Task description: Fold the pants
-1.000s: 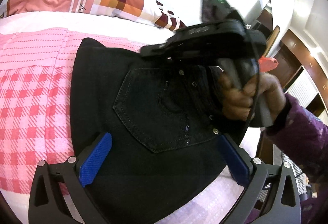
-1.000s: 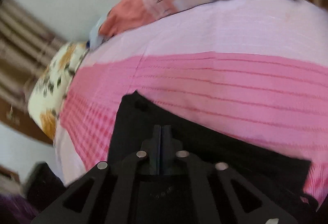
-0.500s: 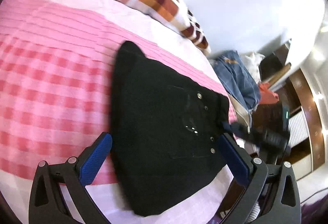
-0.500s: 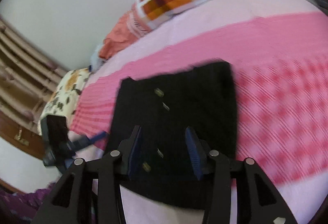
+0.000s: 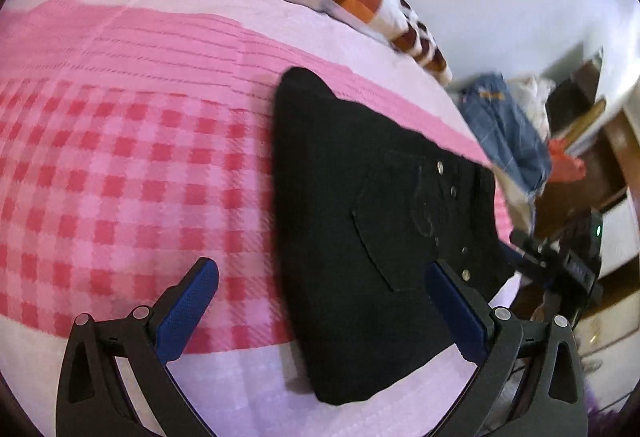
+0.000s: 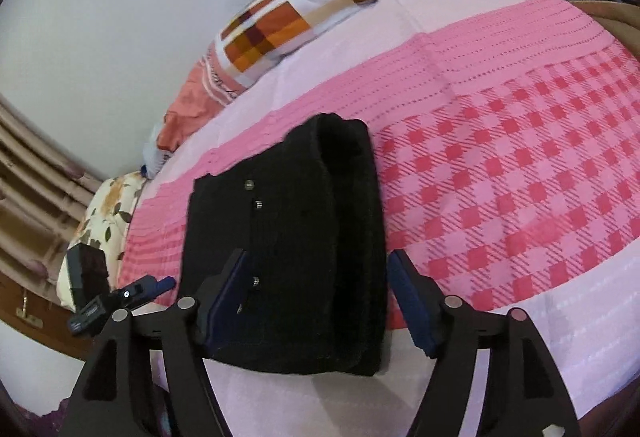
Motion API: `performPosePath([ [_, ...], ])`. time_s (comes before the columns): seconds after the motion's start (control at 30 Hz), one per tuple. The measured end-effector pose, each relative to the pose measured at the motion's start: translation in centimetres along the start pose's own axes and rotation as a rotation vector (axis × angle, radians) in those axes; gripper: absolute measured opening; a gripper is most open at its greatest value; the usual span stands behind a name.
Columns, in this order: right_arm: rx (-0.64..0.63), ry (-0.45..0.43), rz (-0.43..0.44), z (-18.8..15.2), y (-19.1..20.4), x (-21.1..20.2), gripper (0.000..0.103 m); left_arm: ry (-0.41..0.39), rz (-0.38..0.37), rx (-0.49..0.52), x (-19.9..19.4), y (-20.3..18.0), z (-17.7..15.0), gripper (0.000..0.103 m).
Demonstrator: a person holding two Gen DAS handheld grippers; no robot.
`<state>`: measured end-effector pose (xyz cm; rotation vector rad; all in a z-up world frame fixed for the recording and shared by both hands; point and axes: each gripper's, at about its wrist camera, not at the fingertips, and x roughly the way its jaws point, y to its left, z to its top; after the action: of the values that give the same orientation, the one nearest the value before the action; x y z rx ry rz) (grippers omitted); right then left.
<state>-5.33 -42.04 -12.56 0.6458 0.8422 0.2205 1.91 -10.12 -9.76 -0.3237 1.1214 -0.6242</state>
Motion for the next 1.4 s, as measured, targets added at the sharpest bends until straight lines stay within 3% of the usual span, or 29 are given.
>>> performPosePath([
  [0.13,0.041,0.034,0.026,0.0,-1.0,1.2,0.069,0.030,0.107,0.110,1.4,-1.9,0.0,0.103],
  [0.4,0.049,0.065,0.026,0.3,-0.9,3.3,0.073,0.061,0.225,0.221,3.4,-3.5,-0.3,0.103],
  [0.6,0.011,0.045,-0.049,1.1,-1.0,3.6,0.072,0.070,0.242,0.232,4.2,-3.7,0.6,0.103],
  [0.9,0.002,0.073,0.043,1.2,-1.2,4.3,0.075,0.075,0.265,0.276,5.4,-4.3,1.2,0.103],
  [1.1,-0.033,0.092,0.060,1.1,-0.2,4.9,0.088,0.074,0.270,0.286,5.7,-4.5,1.3,0.103],
  [1.33,-0.114,0.104,0.055,0.8,0.5,5.3,0.095,0.074,0.270,0.300,5.9,-4.5,1.4,0.103],
  [1.4,-0.143,0.116,0.043,0.8,0.9,5.5,0.101,0.072,0.272,0.303,5.9,-4.5,1.4,0.103],
])
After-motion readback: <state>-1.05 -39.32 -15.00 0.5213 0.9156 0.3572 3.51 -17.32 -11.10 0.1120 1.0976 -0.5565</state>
